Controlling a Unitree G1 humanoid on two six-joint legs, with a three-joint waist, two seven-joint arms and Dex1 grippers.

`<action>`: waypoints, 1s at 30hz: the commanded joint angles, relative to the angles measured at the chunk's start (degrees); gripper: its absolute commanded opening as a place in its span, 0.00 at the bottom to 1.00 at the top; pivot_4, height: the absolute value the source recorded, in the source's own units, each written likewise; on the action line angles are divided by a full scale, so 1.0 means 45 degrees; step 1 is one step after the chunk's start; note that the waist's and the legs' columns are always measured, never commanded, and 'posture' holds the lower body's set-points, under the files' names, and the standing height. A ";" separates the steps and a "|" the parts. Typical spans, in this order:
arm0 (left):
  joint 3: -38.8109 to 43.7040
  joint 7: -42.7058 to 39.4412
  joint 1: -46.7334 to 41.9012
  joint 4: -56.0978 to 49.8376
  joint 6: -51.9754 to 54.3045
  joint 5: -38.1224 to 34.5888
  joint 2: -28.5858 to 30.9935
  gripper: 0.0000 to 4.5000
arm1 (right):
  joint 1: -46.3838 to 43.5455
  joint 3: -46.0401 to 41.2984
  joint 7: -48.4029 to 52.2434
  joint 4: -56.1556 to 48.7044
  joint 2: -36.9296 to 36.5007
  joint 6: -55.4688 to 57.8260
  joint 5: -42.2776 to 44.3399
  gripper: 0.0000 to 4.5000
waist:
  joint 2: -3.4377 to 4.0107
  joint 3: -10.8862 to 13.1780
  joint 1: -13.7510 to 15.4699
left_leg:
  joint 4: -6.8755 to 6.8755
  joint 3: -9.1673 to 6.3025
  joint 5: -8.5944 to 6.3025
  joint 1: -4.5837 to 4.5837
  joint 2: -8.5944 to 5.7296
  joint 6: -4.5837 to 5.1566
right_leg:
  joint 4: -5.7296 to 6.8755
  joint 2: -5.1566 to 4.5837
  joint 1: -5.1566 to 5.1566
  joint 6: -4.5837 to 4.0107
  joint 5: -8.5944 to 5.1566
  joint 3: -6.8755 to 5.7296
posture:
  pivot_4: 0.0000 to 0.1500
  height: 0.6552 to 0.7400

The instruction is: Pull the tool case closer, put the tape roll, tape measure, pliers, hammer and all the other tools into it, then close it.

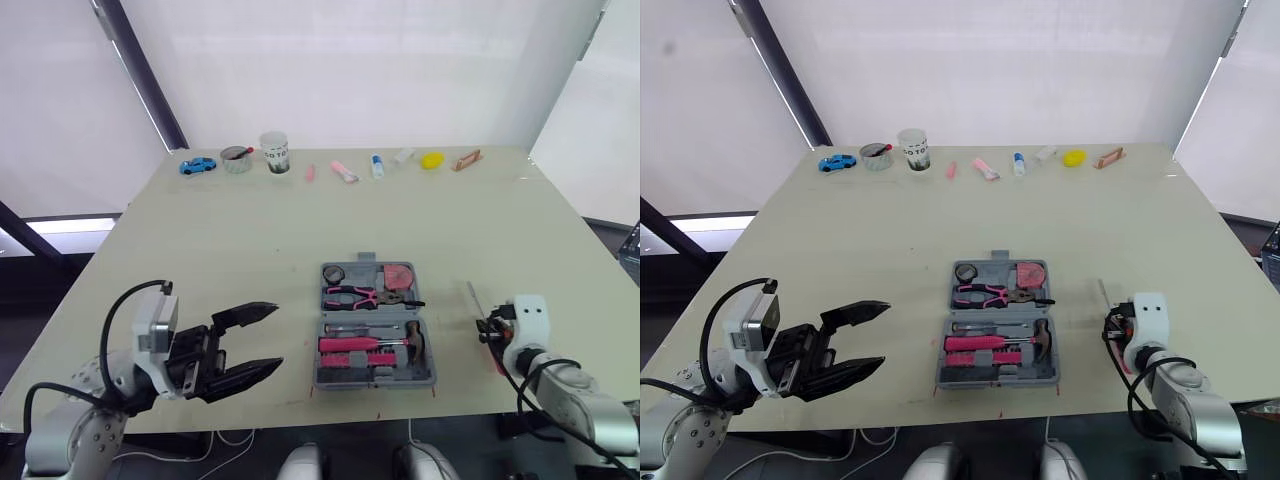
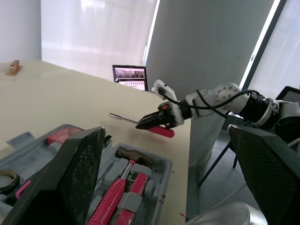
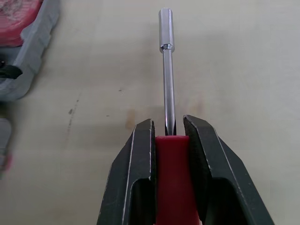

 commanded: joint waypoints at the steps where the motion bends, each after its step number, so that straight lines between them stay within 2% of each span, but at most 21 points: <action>1: 0.0509 -0.0283 0.0211 -0.0084 -0.0281 -0.0009 0.0202 1.00 | -0.0150 0.0024 -0.0190 0.0077 -0.0030 -0.0091 -0.0321 0.08 | -0.0003 0.0002 0.0008 | 0.0000 -0.0002 0.0000 -0.0004 0.0000 0.0000 | 0.0000 -0.0001 -0.0001 -0.0002 0.0001 -0.0002 | 1.00 1.00; 8: 0.0620 -0.0435 0.0635 0.0028 -0.0558 0.0178 0.0101 1.00 | -0.0055 -0.0023 0.0435 0.0853 -0.0082 -0.0327 -0.0225 0.08 | -0.0012 -0.0004 -0.0007 | -0.0002 -0.0004 0.0000 -0.0004 0.0000 0.0000 | 0.0000 -0.0002 -0.0005 -0.0009 0.0004 -0.0004 | 1.00 1.00; 9: 0.0612 -0.0481 0.0682 0.0042 -0.0601 0.0209 0.0119 1.00 | -0.0078 -0.0037 0.0619 0.0927 -0.0182 -0.0418 -0.0213 0.31 | -0.0017 -0.0005 -0.0008 | -0.0002 -0.0005 0.0000 -0.0003 0.0001 0.0000 | 0.0000 -0.0001 -0.0004 -0.0008 0.0004 -0.0005 | 1.00 1.00; 10: 0.0602 -0.0531 0.0725 0.0066 -0.0643 0.0236 0.0143 1.00 | -0.0122 -0.0074 0.0772 0.0968 -0.0284 -0.0461 -0.0189 0.38 | -0.0016 -0.0005 -0.0011 | -0.0002 -0.0002 0.0000 -0.0002 0.0001 0.0001 | -0.0001 -0.0002 -0.0004 -0.0006 0.0003 -0.0004 | 1.00 1.00; 14: 0.0634 -0.0659 0.0820 0.0244 -0.0758 0.0319 0.0160 1.00 | -0.0566 -0.0538 0.1442 0.1029 -0.0814 0.0212 0.0355 0.86 | -0.0015 -0.0004 -0.0010 | -0.0002 0.0003 0.0000 -0.0001 0.0002 0.0001 | -0.0002 -0.0006 -0.0004 -0.0004 0.0002 0.0000 | 1.00 1.00; 15: 0.0640 -0.0684 0.0822 0.0286 -0.0777 0.0342 0.0153 1.00 | -0.0700 -0.0622 0.1668 0.0994 -0.1006 0.0476 0.0573 0.94 | -0.0017 -0.0003 0.0008 | -0.0002 0.0004 0.0000 -0.0001 0.0002 0.0001 | -0.0002 -0.0007 -0.0004 -0.0006 0.0003 0.0001 | 1.00 1.00; 16: 0.0638 -0.0703 0.0820 0.0336 -0.0794 0.0359 0.0144 1.00 | -0.0917 -0.0706 0.2092 0.0922 -0.1405 0.0948 0.0913 0.98 | -0.0014 -0.0001 0.0018 | -0.0002 0.0003 0.0000 -0.0002 0.0002 0.0000 | -0.0002 -0.0008 -0.0004 -0.0006 0.0003 -0.0001 | 1.00 1.00; 20: 0.0534 -0.0725 0.0714 0.0573 -0.0945 0.0474 0.0057 1.00 | -0.2174 -0.0817 0.4856 0.1103 -0.4224 0.3561 0.2651 0.98 | 0.0028 0.0064 0.0011 | -0.0002 0.0015 0.0001 -0.0007 -0.0002 0.0002 | -0.0005 -0.0027 -0.0011 -0.0037 0.0025 0.0010 | 1.00 1.00; 23: 0.0445 -0.0758 0.0563 0.0743 -0.1034 0.0549 0.0027 1.00 | -0.3180 -0.0045 0.6975 0.1905 -0.6238 0.4008 0.3016 0.98 | 0.0014 0.0081 0.0003 | -0.0003 0.0006 0.0000 -0.0007 -0.0007 0.0002 | -0.0010 -0.0010 -0.0010 -0.0039 0.0024 -0.0002 | 1.00 1.00; 26: 0.0382 -0.0863 0.0385 0.0919 -0.1083 0.0607 0.0016 1.00 | -0.4602 0.1756 1.0945 0.3374 -0.8246 0.1682 0.2325 0.98 | 0.0009 0.0097 -0.0012 | -0.0022 0.0006 0.0000 -0.0006 -0.0001 0.0002 | -0.0017 -0.0001 -0.0015 -0.0040 0.0022 -0.0011 | 1.00 1.00; 28: 0.0355 -0.0923 0.0304 0.1013 -0.1107 0.0622 0.0033 1.00 | -0.5733 0.2796 1.3040 0.4682 -0.8688 -0.0364 0.1590 0.98 | -0.0002 0.0122 -0.0070 | -0.0027 0.0012 0.0000 -0.0005 0.0000 0.0002 | -0.0017 0.0005 -0.0020 -0.0038 0.0023 -0.0007 | 1.00 1.00; 30: 0.0340 -0.0948 0.0241 0.1078 -0.1124 0.0636 0.0047 1.00 | -0.6561 0.3483 1.4186 0.5878 -0.8679 -0.1774 0.0942 0.98 | -0.0016 0.0131 -0.0107 | -0.0027 0.0013 0.0000 -0.0003 0.0001 0.0002 | -0.0017 0.0011 -0.0015 -0.0038 0.0024 -0.0014 | 1.00 1.00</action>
